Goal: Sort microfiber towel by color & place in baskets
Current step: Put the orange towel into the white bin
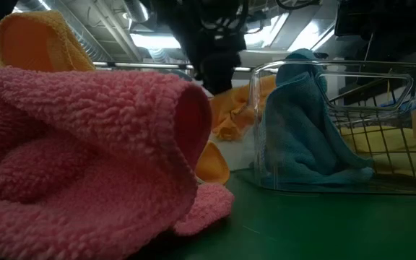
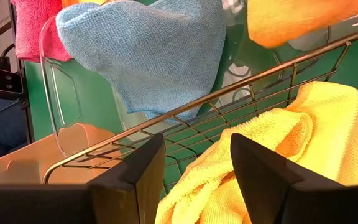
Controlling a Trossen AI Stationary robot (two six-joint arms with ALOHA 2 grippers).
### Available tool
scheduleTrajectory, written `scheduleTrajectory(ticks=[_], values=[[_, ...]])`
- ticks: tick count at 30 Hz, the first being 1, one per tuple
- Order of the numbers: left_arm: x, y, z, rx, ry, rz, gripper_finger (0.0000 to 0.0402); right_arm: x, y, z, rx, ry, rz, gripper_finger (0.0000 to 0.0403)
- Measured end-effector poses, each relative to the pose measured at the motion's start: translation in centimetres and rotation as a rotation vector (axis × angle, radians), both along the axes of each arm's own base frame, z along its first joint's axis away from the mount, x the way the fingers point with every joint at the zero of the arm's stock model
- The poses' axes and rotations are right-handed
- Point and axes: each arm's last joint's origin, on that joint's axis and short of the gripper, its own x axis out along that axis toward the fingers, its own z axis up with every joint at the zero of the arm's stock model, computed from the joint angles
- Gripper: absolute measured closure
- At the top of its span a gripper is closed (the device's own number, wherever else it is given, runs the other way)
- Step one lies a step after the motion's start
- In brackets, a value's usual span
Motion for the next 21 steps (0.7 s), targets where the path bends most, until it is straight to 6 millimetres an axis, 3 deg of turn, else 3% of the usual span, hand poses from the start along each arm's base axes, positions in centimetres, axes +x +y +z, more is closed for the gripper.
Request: scheduleTrajectory(ticks=[9, 15, 21], values=[[0.2, -1.1, 4.5, -0.046, 0.0, 0.03, 0.0271, 0.0, 0.0, 0.0, 0.0, 0.0, 0.0, 0.0219], [0.9, -2.3, 8.2, -0.064, -0.114, -0.026, 0.0272, 0.0, 0.0, 0.0, 0.0, 0.0, 0.0, 0.0219], [1.3, -4.8, 8.9, -0.237, -0.146, -0.228, 0.0272, 0.0, 0.0, 0.0, 0.0, 0.0, 0.001, 0.0219]])
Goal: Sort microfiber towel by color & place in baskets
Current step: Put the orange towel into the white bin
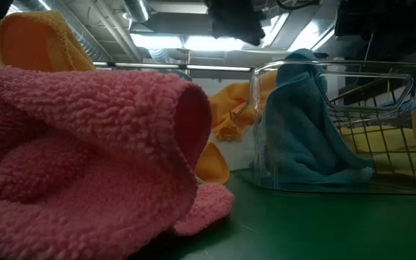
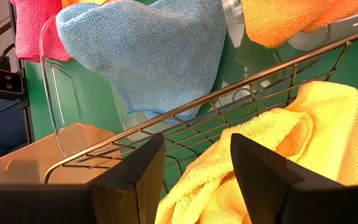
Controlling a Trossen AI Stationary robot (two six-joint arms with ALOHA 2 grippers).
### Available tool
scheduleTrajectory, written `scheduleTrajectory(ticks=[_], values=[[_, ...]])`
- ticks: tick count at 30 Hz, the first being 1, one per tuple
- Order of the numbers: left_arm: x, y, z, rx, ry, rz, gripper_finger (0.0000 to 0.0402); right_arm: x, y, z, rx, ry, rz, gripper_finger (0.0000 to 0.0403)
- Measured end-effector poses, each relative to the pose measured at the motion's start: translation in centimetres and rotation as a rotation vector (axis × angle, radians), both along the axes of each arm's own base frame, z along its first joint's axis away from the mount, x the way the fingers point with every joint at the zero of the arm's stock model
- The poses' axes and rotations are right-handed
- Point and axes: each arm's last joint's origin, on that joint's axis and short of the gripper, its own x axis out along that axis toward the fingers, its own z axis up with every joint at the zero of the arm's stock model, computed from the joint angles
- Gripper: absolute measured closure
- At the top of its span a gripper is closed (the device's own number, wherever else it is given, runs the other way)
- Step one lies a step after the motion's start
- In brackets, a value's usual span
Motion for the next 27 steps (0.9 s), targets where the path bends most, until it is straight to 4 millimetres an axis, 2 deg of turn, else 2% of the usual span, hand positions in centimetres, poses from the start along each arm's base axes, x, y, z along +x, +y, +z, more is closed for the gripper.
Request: scheduleTrajectory(ticks=[7, 12, 16, 27], values=[[0.7, -2.8, -2.8, 0.032, 0.082, -0.179, 0.0272, 0.0, 0.0, 0.0, 0.0, 0.0, 0.0, 0.0219], [1.5, -3.1, -5.3, 0.051, 0.131, -0.2, 0.0272, 0.0, 0.0, 0.0, 0.0, 0.0, 0.0, 0.0219], [2.1, -2.5, -7.5, 0.096, 0.183, -0.166, 0.0272, 0.0, 0.0, 0.0, 0.0, 0.001, 0.0, 0.0219], [2.6, 1.5, -7.8, 0.121, 0.153, -0.069, 0.0272, 0.0, 0.0, 0.0, 0.0, 0.0, 0.0, 0.0219]])
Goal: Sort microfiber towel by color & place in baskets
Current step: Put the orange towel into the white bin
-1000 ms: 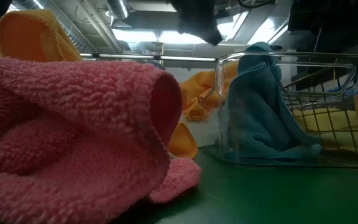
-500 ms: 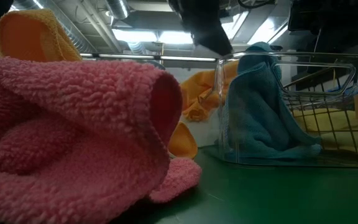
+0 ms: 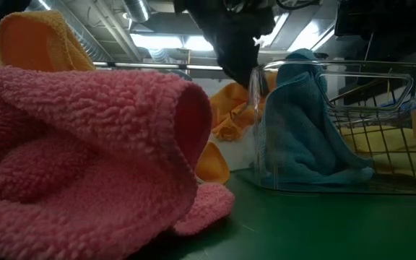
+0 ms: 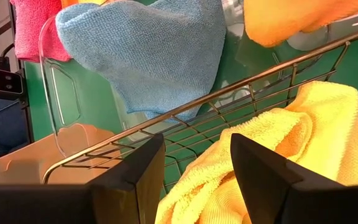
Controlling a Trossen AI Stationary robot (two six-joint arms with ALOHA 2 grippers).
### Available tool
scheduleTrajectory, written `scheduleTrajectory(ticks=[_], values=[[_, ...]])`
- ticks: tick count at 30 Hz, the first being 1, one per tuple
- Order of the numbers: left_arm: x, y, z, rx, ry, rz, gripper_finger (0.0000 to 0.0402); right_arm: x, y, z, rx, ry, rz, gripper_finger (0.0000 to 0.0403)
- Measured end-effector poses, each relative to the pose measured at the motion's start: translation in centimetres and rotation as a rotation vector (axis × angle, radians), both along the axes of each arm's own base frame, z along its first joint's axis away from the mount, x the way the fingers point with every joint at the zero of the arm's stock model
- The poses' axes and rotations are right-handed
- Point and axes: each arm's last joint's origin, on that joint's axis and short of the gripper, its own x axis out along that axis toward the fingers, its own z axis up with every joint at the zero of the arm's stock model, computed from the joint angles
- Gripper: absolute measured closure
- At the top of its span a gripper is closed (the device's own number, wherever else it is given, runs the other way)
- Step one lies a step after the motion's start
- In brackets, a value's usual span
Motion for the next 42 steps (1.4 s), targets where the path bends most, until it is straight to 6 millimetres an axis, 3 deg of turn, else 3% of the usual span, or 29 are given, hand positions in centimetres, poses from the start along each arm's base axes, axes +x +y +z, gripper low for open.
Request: scheduleTrajectory(ticks=[13, 17, 28, 42], values=[[-0.3, 6.0, 0.3, 0.01, -0.061, 0.134, 0.0272, 0.0, 0.0, 0.0, 0.0, 0.0, 0.0, 0.0219], [-0.3, 7.4, -0.6, -0.003, -0.046, 0.168, 0.0272, 0.0, 0.0, 0.0, 0.0, 0.0, 0.0, 0.0219], [1.1, 7.9, -6.0, -0.021, 0.072, 0.162, 0.0272, 0.0, 0.0, 0.0, -0.004, 0.0, -0.003, 0.0219], [1.1, 9.1, -7.3, -0.083, 0.084, 0.154, 0.0272, 0.0, 0.0, 0.0, -0.014, 0.002, -0.009, 0.0219]])
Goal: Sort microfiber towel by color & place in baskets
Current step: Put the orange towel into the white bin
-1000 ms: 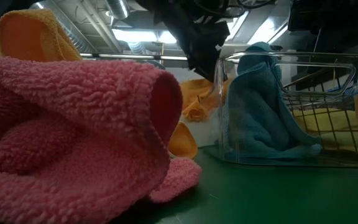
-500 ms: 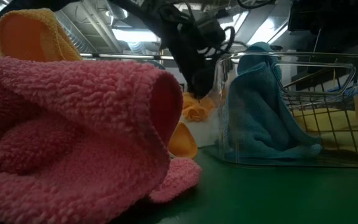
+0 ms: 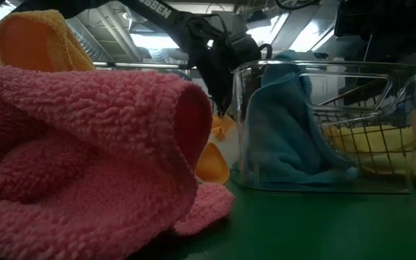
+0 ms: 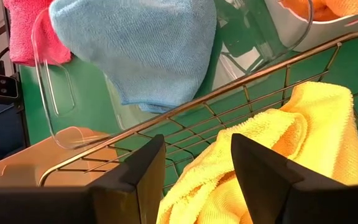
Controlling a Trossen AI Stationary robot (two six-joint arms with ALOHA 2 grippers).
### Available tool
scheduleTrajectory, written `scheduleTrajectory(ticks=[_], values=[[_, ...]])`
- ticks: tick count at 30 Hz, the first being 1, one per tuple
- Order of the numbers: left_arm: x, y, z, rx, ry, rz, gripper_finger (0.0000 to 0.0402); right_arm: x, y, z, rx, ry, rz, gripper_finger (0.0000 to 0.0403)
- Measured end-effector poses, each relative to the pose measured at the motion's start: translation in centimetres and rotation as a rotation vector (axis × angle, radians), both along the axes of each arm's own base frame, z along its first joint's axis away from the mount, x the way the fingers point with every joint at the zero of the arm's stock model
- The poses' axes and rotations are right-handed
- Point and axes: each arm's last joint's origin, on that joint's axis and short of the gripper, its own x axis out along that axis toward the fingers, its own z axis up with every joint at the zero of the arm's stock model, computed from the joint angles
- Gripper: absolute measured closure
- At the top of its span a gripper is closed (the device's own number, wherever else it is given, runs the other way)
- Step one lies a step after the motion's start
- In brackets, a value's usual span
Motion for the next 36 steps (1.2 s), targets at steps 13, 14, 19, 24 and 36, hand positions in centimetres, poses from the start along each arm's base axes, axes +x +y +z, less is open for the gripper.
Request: scheduleTrajectory(ticks=[13, 14, 19, 24, 36], values=[[0.6, -1.3, 2.7, 0.004, -0.03, -0.025, 0.0272, 0.0, 0.0, 0.0, 0.0, 0.0, 0.0, 0.0219], [0.7, -1.4, 3.2, 0.006, -0.043, -0.028, 0.0272, 0.0, 0.0, 0.0, 0.0, 0.0, 0.0, 0.0219], [0.7, -2.1, 5.6, 0.006, -0.049, -0.043, 0.0272, 0.0, 0.0, 0.0, -0.002, -0.001, -0.001, 0.0219], [0.3, -2.7, 7.6, 0.005, -0.024, -0.06, 0.0272, 0.0, 0.0, 0.0, -0.001, -0.001, -0.001, 0.0219], [-1.7, -0.8, 10.4, 0.194, 0.107, 0.103, 0.0272, 0.0, 0.0, 0.0, -0.006, -0.002, -0.004, 0.0219]])
